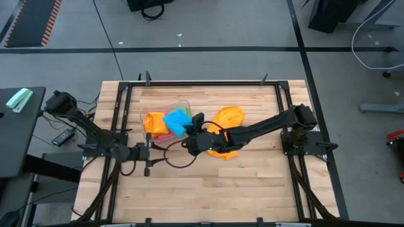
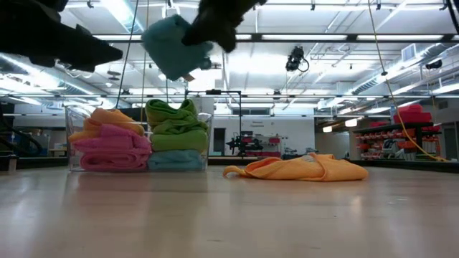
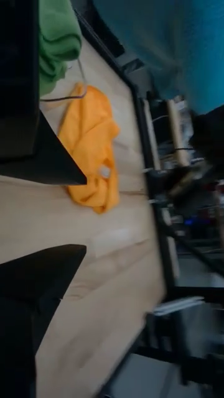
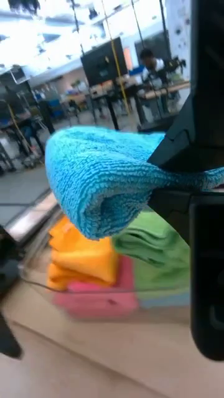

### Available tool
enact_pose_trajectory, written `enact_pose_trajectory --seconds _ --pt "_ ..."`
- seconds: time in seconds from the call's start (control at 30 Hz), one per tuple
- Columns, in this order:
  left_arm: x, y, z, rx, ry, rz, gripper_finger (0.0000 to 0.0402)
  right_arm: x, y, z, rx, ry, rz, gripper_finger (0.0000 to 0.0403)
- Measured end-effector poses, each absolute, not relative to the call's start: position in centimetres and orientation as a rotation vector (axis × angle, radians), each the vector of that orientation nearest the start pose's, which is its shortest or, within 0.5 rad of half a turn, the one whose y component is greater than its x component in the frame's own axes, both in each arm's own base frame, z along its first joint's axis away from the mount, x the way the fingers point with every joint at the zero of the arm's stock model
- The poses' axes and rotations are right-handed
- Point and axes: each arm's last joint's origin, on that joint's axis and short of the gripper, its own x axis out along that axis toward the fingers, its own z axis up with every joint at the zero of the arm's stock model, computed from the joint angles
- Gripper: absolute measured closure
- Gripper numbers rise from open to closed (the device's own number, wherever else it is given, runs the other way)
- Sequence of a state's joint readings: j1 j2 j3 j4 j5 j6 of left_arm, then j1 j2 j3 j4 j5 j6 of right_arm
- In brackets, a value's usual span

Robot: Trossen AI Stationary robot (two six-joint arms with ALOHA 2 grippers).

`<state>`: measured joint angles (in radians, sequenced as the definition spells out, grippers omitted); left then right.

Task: Fold microfiber towels
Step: Put the blue microfiber towel into the transparent bin

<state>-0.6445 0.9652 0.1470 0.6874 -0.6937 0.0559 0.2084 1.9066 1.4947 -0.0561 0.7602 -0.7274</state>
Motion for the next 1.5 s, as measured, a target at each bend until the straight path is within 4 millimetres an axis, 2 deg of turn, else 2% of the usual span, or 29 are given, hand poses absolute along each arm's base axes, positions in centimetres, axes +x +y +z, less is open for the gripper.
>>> enact_pose_trajectory --seconds 0.27,0.4,0.57,0.77,0.97,1.17,1.5 --pt "13.9 -8.2 16.9 0.04 0.034 0.059 0.0243 47.5 6.6 26.7 -1.024 0.762 -0.436 0.0364" --pt "13.6 -8.6 16.8 0.024 0.039 0.03 0.026 48.7 6.0 25.9 -1.106 0.874 -0.479 0.0364" --pt "13.0 -9.4 16.6 -0.015 0.06 -0.041 0.0282 49.1 3.8 24.9 -1.225 0.981 -0.477 0.0364" --pt "12.8 -9.8 16.5 -0.014 0.062 -0.064 0.0297 49.0 0.9 24.0 -1.221 1.051 -0.494 0.0364" --pt "12.8 -9.7 16.6 -0.015 0.061 -0.06 0.0306 48.3 1.3 20.9 -1.224 1.082 -0.323 0.0364" --pt "12.8 -9.7 16.6 -0.015 0.061 -0.06 0.0315 48.0 0.7 19.0 -1.185 1.077 -0.299 0.0363" --pt "12.8 -9.7 16.5 -0.011 0.065 -0.06 0.0318 48.2 0.6 19.1 -1.097 1.026 -0.29 0.0329"
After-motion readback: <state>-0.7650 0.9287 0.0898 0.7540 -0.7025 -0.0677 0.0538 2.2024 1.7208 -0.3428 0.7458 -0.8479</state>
